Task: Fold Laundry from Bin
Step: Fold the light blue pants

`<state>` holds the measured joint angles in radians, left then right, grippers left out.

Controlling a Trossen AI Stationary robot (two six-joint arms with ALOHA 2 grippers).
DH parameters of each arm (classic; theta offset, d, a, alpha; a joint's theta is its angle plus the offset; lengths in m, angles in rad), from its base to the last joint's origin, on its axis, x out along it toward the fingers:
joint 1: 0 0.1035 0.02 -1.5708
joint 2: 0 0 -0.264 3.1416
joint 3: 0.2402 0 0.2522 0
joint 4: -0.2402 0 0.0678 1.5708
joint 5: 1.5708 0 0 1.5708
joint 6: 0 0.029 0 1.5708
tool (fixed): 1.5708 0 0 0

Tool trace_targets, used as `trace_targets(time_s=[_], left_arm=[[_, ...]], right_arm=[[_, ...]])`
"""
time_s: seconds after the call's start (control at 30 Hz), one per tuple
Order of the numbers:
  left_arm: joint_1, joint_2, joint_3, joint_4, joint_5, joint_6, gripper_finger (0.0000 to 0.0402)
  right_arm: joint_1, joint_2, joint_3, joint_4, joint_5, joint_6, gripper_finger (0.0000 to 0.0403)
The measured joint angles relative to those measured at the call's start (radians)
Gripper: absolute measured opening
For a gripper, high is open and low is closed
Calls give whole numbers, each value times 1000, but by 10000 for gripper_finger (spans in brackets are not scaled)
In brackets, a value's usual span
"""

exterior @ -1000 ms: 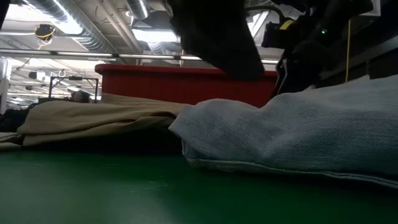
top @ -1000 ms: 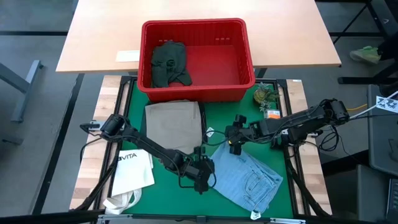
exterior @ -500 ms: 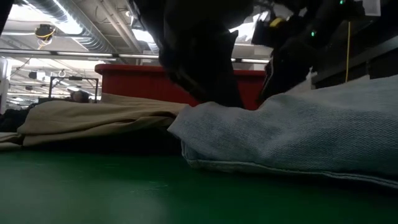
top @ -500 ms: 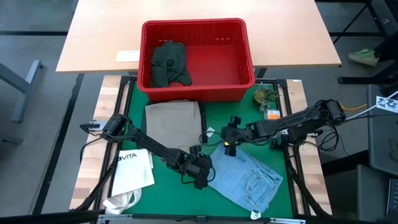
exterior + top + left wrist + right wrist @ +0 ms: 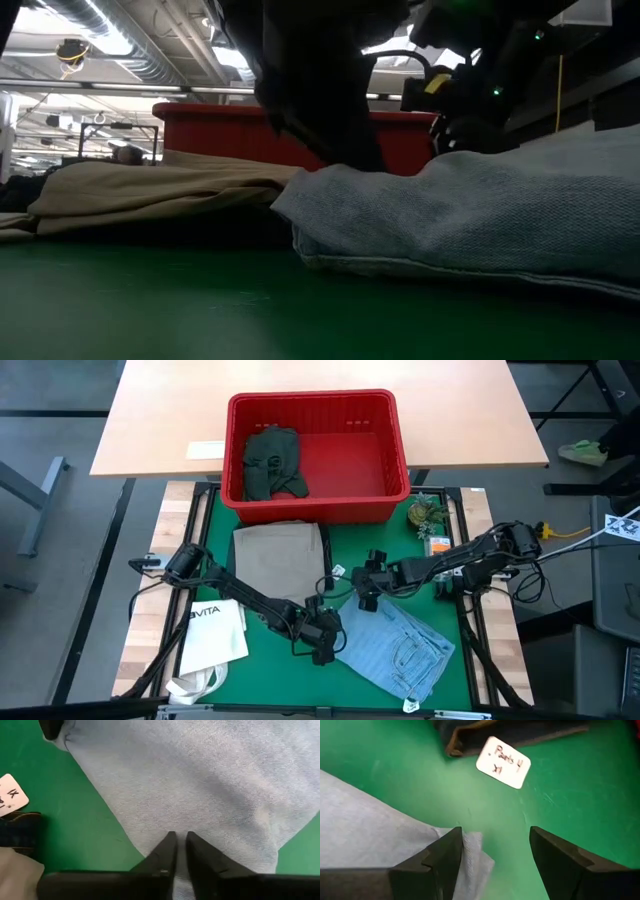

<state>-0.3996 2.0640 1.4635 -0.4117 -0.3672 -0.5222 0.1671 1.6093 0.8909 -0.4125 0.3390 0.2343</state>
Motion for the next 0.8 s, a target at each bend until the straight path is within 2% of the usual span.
trace_targets(time_s=[0.1, 0.6, 0.8], left_arm=[[0, 0, 0, -1, 25, -1, 6], [-7, 61, 3, -11, 68, -68, 1], [-10, 61, 2, -15, 78, -71, 0]], right_arm=[[1, 0, 0, -21, 21, 4, 232], [1, 0, 0, -174, 50, 27, 232], [0, -34, 41, -235, 74, -44, 232]])
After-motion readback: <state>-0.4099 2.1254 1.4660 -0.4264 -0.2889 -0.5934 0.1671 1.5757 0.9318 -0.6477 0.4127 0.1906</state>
